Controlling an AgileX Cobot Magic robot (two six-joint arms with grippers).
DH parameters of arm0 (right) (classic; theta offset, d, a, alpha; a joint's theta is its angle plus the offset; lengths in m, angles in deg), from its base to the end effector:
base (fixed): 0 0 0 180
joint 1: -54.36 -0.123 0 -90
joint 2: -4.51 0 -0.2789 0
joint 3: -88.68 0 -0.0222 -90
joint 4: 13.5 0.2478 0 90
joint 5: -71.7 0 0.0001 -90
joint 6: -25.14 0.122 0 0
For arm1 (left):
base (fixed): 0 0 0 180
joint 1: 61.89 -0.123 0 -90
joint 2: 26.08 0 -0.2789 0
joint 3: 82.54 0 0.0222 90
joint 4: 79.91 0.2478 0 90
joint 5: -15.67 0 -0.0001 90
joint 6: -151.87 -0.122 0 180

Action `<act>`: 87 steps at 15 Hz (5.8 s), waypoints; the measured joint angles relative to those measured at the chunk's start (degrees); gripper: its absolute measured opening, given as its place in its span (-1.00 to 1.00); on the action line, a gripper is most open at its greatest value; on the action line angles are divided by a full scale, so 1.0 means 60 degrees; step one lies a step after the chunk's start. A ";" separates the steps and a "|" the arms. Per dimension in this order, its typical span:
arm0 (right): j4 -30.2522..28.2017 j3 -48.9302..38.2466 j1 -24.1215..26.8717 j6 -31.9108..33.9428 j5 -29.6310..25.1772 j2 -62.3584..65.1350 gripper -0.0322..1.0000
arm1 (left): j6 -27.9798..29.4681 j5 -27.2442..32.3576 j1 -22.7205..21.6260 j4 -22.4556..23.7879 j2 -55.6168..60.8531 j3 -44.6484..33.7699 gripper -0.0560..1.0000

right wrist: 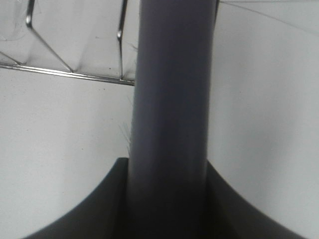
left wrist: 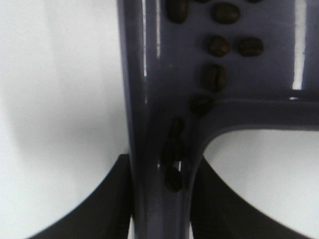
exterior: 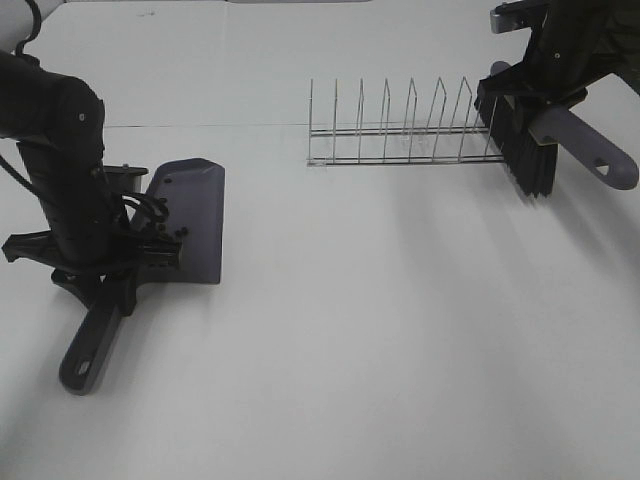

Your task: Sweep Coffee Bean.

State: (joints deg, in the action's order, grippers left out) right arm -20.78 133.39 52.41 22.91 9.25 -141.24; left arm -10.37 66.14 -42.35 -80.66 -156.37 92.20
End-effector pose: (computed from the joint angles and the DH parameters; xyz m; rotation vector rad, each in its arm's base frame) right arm 0.5129 0.0037 0.1382 -0.1643 2.8443 -0.1738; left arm 0.3359 -0.1205 0.0531 -0.0337 -3.0385 -0.0372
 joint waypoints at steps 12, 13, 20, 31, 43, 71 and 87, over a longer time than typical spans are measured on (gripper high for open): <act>0.0095 0.0076 0.0000 0.0583 0.0134 0.0420 0.45 | -0.0029 0.0029 0.0000 -0.0019 0.0181 0.0105 -0.41; 0.0201 0.0076 0.0000 0.0583 0.0029 0.0630 0.45 | -0.0029 0.0095 0.0000 -0.0067 0.0181 0.0181 -0.41; 0.0745 0.0086 -0.0010 0.0583 -0.1003 0.0926 0.45 | 0.0162 -0.0315 0.1117 -0.0372 0.0067 0.0430 -0.41; 0.1213 -0.0029 -0.0038 0.0477 -0.1222 0.1566 0.45 | 0.0153 0.0420 0.1146 -0.0353 0.0487 0.1872 0.32; 0.1423 -0.7926 -0.0048 0.0248 -0.1222 0.7811 0.45 | 0.0544 0.3189 0.1146 0.1385 0.7563 -0.0124 0.33; 0.2024 -1.5451 -0.0048 -0.1022 0.0172 2.2469 0.45 | -0.3323 0.1757 0.1146 0.0029 1.8659 -0.7191 0.33; 0.2044 -1.5451 -0.0048 -0.1022 0.0172 2.2469 0.45 | -0.3342 0.1728 -0.0898 0.0029 1.9433 -0.7200 0.33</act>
State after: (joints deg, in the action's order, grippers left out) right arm -8.52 40.68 52.13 16.78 10.28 -6.43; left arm -30.42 76.51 -47.74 -80.49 -39.77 49.00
